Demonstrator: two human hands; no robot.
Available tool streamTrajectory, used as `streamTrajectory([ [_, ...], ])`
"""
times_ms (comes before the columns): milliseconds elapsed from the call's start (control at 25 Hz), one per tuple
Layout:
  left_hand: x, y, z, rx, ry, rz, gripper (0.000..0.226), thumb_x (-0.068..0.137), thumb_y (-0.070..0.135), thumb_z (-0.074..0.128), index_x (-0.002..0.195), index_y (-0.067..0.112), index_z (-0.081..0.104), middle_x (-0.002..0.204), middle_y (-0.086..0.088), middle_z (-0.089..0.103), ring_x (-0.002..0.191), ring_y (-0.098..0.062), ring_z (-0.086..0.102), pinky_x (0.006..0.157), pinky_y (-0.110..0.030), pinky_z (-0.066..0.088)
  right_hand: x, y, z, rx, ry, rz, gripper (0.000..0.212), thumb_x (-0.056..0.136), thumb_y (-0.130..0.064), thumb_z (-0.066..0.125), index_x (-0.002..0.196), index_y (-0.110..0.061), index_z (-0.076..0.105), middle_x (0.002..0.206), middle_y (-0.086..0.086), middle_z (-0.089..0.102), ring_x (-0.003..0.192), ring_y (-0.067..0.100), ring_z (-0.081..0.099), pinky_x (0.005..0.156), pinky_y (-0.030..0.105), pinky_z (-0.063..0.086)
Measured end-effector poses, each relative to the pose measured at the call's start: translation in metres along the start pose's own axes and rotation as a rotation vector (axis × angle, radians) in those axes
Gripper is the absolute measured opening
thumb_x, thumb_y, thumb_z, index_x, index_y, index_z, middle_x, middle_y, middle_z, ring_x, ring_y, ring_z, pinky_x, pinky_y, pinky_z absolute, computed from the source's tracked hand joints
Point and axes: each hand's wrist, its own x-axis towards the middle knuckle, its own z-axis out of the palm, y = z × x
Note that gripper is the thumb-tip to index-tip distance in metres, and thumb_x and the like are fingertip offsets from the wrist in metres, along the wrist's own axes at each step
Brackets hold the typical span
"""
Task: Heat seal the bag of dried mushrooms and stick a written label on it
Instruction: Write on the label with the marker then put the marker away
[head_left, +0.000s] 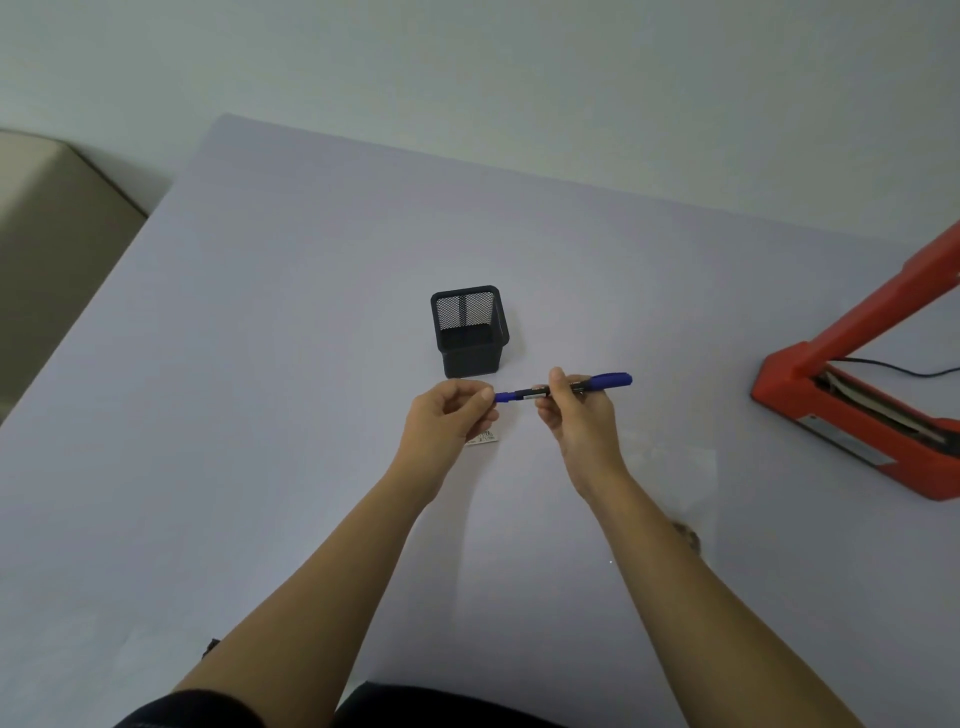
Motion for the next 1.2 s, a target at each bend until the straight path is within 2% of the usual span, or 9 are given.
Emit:
streamTrajectory([
  [280, -0.001, 0.004, -0.005, 0.035, -0.053, -0.039, 0.015, 0.091, 0.018, 0.059, 0.087, 0.006, 0.067, 0.067, -0.003, 0.064, 0.058, -0.010, 0.056, 0.064, -0.021, 0.052, -0.001, -0.006, -0.003, -0.001, -0.114, 0.057, 0.015, 0.089, -0.016, 0.060, 0.075, -0.011, 0.061, 0.070, 0.002, 0.060, 0.062, 0.008, 0.063, 0.065, 0.016, 0.055],
  [520, -0.005, 0.011, -0.006, -0.086, -0.032, -0.105, 0.015, 0.091, 0.015, 0.059, 0.081, 0.005, 0.065, 0.064, -0.005, 0.058, 0.054, -0.011, 0.050, 0.055, -0.017, 0.049, -0.002, -0.015, 0.006, -0.091, -0.190, -0.018, 0.010, 0.090, -0.014, 0.058, 0.081, -0.012, 0.059, 0.074, 0.003, 0.060, 0.065, 0.010, 0.062, 0.066, 0.018, 0.054],
  [840, -0.016, 0.012, -0.008, -0.228, 0.013, -0.186, 0.020, 0.090, 0.017, 0.060, 0.074, 0.006, 0.063, 0.055, 0.000, 0.055, 0.047, -0.007, 0.048, 0.049, -0.015, 0.047, -0.004, -0.022, 0.012, -0.182, -0.310, -0.045, 0.013, 0.091, -0.015, 0.055, 0.078, -0.015, 0.057, 0.076, 0.005, 0.060, 0.068, 0.013, 0.059, 0.069, 0.018, 0.055],
  [1000, -0.011, 0.025, -0.003, -0.159, 0.073, -0.044, 0.014, 0.090, 0.016, 0.060, 0.080, 0.008, 0.065, 0.060, 0.000, 0.060, 0.052, -0.007, 0.053, 0.057, -0.016, 0.050, 0.005, -0.035, 0.015, -0.112, -0.329, -0.060, 0.002, 0.092, -0.020, 0.056, 0.091, -0.019, 0.054, 0.084, 0.000, 0.063, 0.070, 0.007, 0.059, 0.071, 0.018, 0.051],
  [1080, -0.002, 0.036, -0.005, -0.135, 0.107, 0.057, 0.011, 0.090, 0.016, 0.061, 0.082, 0.009, 0.065, 0.063, -0.001, 0.062, 0.055, -0.008, 0.055, 0.062, -0.017, 0.051, 0.015, -0.047, 0.017, 0.010, -0.206, -0.086, 0.014, 0.093, -0.024, 0.054, 0.104, -0.018, 0.047, 0.093, 0.001, 0.062, 0.065, 0.004, 0.059, 0.065, 0.017, 0.050],
  [1160, 0.009, 0.046, -0.009, -0.068, 0.104, 0.128, 0.010, 0.090, 0.017, 0.061, 0.084, 0.010, 0.066, 0.067, -0.003, 0.063, 0.058, -0.011, 0.057, 0.066, -0.020, 0.052, 0.026, -0.063, 0.018, 0.055, -0.110, -0.175, 0.010, 0.096, -0.023, 0.048, 0.105, -0.023, 0.045, 0.093, 0.000, 0.064, 0.062, 0.003, 0.058, 0.063, 0.015, 0.050],
  [1200, 0.014, 0.050, -0.012, -0.019, 0.102, 0.153, 0.011, 0.090, 0.019, 0.060, 0.085, 0.011, 0.066, 0.068, -0.003, 0.064, 0.059, -0.012, 0.058, 0.067, -0.022, 0.052, 0.030, -0.069, 0.018, 0.002, -0.092, -0.248, 0.008, 0.097, -0.020, 0.045, 0.103, -0.026, 0.045, 0.091, -0.001, 0.065, 0.062, 0.003, 0.058, 0.065, 0.015, 0.050],
])
